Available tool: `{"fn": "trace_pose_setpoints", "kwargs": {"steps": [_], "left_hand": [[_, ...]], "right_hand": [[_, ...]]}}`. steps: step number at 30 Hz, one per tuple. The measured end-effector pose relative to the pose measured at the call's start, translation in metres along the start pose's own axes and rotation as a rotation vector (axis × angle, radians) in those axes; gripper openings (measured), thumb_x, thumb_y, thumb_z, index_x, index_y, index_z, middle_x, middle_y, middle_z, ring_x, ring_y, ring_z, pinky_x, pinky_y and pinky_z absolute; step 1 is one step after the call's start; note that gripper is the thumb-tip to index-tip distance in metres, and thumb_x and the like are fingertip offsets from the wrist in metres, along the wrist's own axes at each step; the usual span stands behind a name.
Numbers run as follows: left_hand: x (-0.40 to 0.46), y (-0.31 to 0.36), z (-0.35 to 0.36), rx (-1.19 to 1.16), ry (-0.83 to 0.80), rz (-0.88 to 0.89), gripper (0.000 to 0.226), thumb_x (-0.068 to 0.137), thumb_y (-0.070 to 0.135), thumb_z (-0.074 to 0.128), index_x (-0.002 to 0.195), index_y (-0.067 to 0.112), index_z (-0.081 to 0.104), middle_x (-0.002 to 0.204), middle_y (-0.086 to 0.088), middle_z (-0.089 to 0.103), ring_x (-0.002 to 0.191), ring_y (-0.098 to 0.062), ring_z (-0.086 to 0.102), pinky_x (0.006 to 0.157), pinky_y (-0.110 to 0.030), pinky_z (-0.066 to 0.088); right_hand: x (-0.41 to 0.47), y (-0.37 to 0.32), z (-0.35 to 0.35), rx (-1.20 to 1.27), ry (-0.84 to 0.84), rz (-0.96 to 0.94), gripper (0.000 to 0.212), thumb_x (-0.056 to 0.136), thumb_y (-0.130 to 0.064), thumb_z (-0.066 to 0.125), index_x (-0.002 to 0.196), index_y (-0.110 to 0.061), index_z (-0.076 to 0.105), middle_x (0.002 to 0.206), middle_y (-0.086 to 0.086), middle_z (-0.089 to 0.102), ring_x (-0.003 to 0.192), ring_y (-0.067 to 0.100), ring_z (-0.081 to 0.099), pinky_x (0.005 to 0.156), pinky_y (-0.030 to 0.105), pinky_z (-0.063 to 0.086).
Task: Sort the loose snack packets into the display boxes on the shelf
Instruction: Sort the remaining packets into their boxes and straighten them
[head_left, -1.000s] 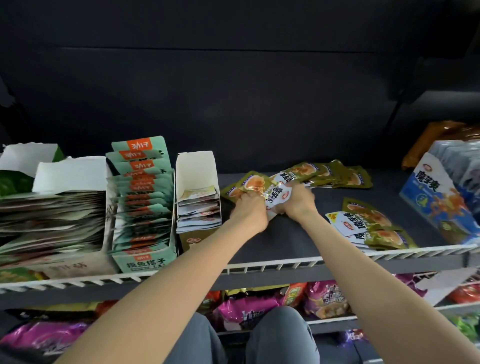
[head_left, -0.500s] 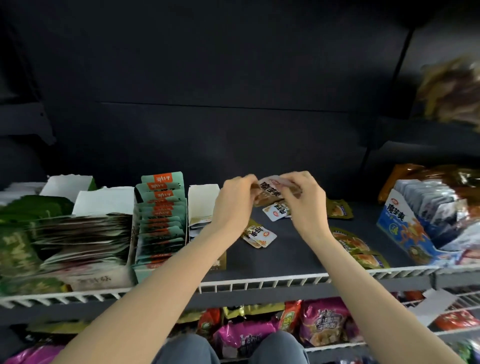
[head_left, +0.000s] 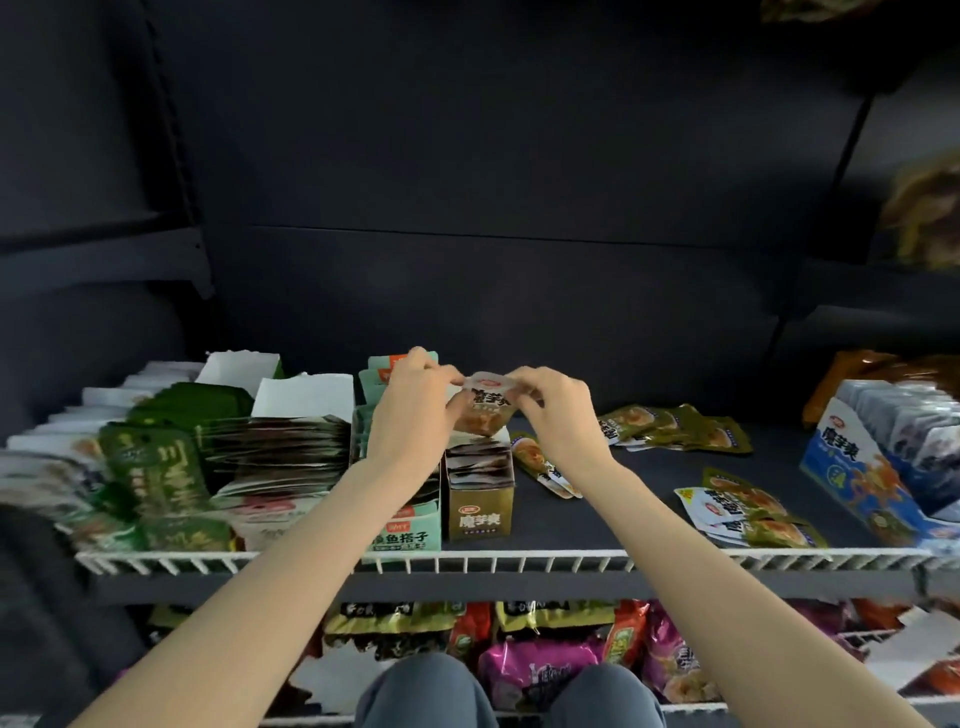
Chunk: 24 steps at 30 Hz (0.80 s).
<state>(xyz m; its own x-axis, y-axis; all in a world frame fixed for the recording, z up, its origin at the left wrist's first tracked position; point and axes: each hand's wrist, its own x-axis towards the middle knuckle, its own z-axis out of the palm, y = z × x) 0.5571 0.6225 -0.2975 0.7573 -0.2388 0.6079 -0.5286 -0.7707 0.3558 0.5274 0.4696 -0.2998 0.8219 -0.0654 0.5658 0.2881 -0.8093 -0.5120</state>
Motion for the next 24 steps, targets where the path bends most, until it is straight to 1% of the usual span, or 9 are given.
{"fn": "trace_pose_setpoints", "kwargs": {"steps": [2,4,9,12,15,17,19,21,24], "left_hand": [[-0.002,-0.001,-0.003,0.022,0.024,0.087,0.024,0.091,0.027,0.059,0.113,0.018,0.064,0.108,0.001,0.055,0.104,-0.014,0.051,0.074,-0.022,0.040],[-0.004,0.000,-0.003,0.014,-0.010,0.146,0.022,0.092,0.026,0.057,0.112,0.019,0.062,0.105,0.003,0.061,0.101,-0.014,0.055,0.074,-0.024,0.043],[-0.005,0.001,0.003,-0.012,-0.030,0.124,0.018,0.094,0.027,0.055,0.104,0.018,0.066,0.094,-0.001,0.069,0.087,-0.017,0.064,0.073,-0.032,0.053],[-0.004,-0.001,0.008,0.130,-0.144,0.063,0.020,0.095,0.025,0.052,0.108,0.021,0.066,0.102,-0.006,0.065,0.093,-0.021,0.061,0.074,-0.028,0.047],[-0.003,0.000,0.015,0.189,-0.271,0.063,0.027,0.093,0.028,0.055,0.119,0.023,0.062,0.113,-0.007,0.061,0.105,-0.023,0.056,0.085,-0.031,0.044],[-0.002,0.005,0.022,0.221,-0.338,0.130,0.037,0.090,0.033,0.058,0.126,0.024,0.056,0.119,-0.004,0.061,0.113,-0.022,0.049,0.090,-0.034,0.040],[-0.001,0.013,0.031,0.179,-0.366,0.166,0.043,0.090,0.035,0.058,0.131,0.023,0.052,0.126,-0.001,0.057,0.119,-0.020,0.044,0.094,-0.034,0.037],[0.000,0.024,0.045,0.051,-0.378,0.165,0.042,0.092,0.028,0.055,0.133,0.020,0.049,0.130,-0.001,0.054,0.121,-0.018,0.042,0.098,-0.032,0.037],[0.001,0.044,0.071,-0.075,-0.388,0.156,0.039,0.095,0.015,0.049,0.135,0.014,0.046,0.132,-0.003,0.048,0.122,-0.017,0.042,0.100,-0.028,0.034]], "right_hand": [[0.002,0.000,0.003,-0.034,-0.017,0.007,0.027,0.092,-0.003,0.049,0.108,-0.013,0.068,0.100,0.008,0.066,0.092,0.020,0.061,0.081,0.030,0.049],[0.003,0.002,0.002,-0.064,-0.032,-0.001,0.026,0.092,-0.004,0.049,0.107,-0.014,0.068,0.099,0.007,0.064,0.092,0.022,0.061,0.082,0.037,0.051],[0.006,0.010,0.001,-0.247,-0.128,-0.043,0.028,0.093,-0.007,0.046,0.105,-0.018,0.069,0.101,0.003,0.063,0.091,0.022,0.059,0.079,0.042,0.052],[0.004,0.019,0.008,-0.134,-0.206,0.039,0.032,0.091,-0.005,0.045,0.105,-0.020,0.069,0.102,0.001,0.069,0.095,0.020,0.063,0.084,0.041,0.052],[-0.002,0.030,0.013,-0.016,-0.240,0.090,0.041,0.086,0.004,0.045,0.114,-0.017,0.066,0.107,0.001,0.070,0.103,0.013,0.063,0.094,0.030,0.050],[-0.003,0.039,0.011,0.030,-0.214,0.144,0.047,0.082,0.009,0.045,0.116,-0.016,0.065,0.105,0.000,0.070,0.102,0.009,0.063,0.090,0.020,0.048],[-0.003,0.055,0.008,0.082,-0.136,0.246,0.045,0.082,0.009,0.046,0.114,-0.016,0.065,0.102,0.000,0.069,0.097,0.009,0.062,0.077,0.015,0.048],[-0.004,0.074,0.005,0.097,-0.064,0.343,0.038,0.084,0.005,0.047,0.112,-0.015,0.065,0.102,0.002,0.069,0.096,0.011,0.062,0.069,0.015,0.048],[-0.008,0.103,0.006,0.014,-0.109,0.487,0.035,0.088,-0.003,0.052,0.121,-0.011,0.059,0.116,0.007,0.065,0.106,0.020,0.060,0.082,0.024,0.045]]}}
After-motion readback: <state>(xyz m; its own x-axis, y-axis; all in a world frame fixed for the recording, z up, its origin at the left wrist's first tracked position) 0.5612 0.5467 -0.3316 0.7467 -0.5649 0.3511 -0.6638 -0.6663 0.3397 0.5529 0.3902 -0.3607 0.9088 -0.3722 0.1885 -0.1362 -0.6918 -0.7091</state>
